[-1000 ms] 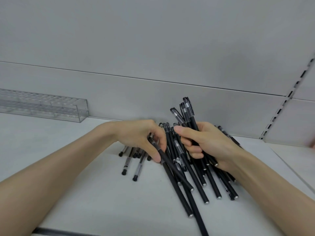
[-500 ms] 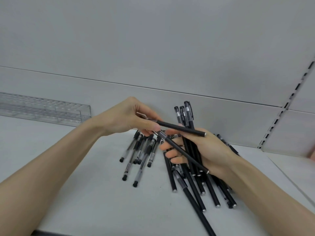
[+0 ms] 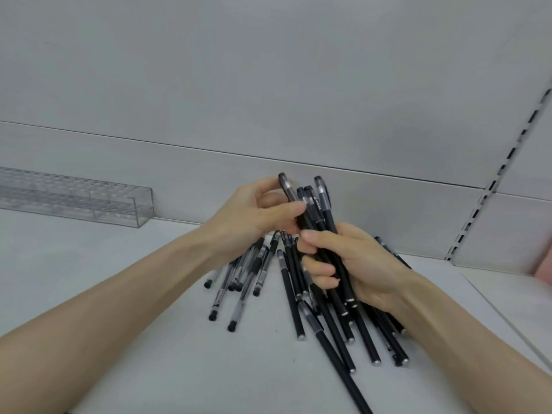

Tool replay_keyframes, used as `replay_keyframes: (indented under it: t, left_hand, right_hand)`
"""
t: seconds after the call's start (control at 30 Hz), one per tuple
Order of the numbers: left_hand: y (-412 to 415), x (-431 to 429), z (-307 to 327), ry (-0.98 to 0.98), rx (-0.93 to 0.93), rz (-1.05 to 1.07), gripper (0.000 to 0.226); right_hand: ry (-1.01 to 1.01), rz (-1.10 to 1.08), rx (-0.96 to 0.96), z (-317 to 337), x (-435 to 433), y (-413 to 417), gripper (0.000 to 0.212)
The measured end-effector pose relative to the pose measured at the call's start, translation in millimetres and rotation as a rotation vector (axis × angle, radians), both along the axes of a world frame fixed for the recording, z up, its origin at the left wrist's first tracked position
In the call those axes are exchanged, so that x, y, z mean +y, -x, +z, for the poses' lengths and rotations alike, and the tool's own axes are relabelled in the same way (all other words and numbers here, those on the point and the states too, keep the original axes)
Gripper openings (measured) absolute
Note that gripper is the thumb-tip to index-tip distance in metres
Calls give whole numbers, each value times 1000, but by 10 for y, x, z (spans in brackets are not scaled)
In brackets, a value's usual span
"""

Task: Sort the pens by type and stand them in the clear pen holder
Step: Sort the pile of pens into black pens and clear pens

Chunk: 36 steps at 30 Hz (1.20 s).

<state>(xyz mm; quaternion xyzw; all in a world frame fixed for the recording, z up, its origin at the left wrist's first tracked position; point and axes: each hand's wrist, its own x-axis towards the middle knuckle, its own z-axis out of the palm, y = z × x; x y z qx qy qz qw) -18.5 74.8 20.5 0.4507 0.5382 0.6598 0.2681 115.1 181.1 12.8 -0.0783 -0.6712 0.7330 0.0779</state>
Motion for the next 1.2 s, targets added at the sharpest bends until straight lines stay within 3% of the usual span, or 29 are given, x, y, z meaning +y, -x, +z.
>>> replay_keyframes:
  t: [0.07, 0.2, 0.3, 0.4, 0.53, 0.67, 0.8, 0.9, 1.07, 1.2]
  left_hand:
    - [-154, 82, 74, -46, -33, -36, 45]
    - [-299, 153, 280, -157, 178, -48, 45]
    - [-302, 184, 198, -144, 377, -54, 32]
    - [-266, 195, 169, -104, 417, -59, 30]
    - [-26, 166, 247, -109, 369, 85, 25]
    - [345, 66, 60, 252, 524, 5, 22]
    - [444, 117, -194, 583, 847, -179, 54]
    - [418, 187, -294, 566, 904, -154, 67]
    - [492, 203, -353, 449, 906, -49, 62]
    - [523, 187, -344, 500, 931, -32, 60]
  right_hand:
    - [-108, -60, 55, 22, -47, 16, 15]
    - [-345, -228, 246, 8, -65, 70, 29]
    - [-426, -239, 224, -91, -4, 93, 26]
    - [-310, -186, 198, -129, 21, 97, 20]
    - [-138, -185, 179, -39, 49, 60, 19]
    - [-55, -264, 135, -11, 128, 17, 31]
    - [-101, -294, 84, -42, 149, -10, 24]
    - [-118, -321, 89, -78, 146, 12, 17]
    - [-113, -356, 96, -146, 146, 54, 13]
    - [-143, -370, 102, -136, 118, 62, 15]
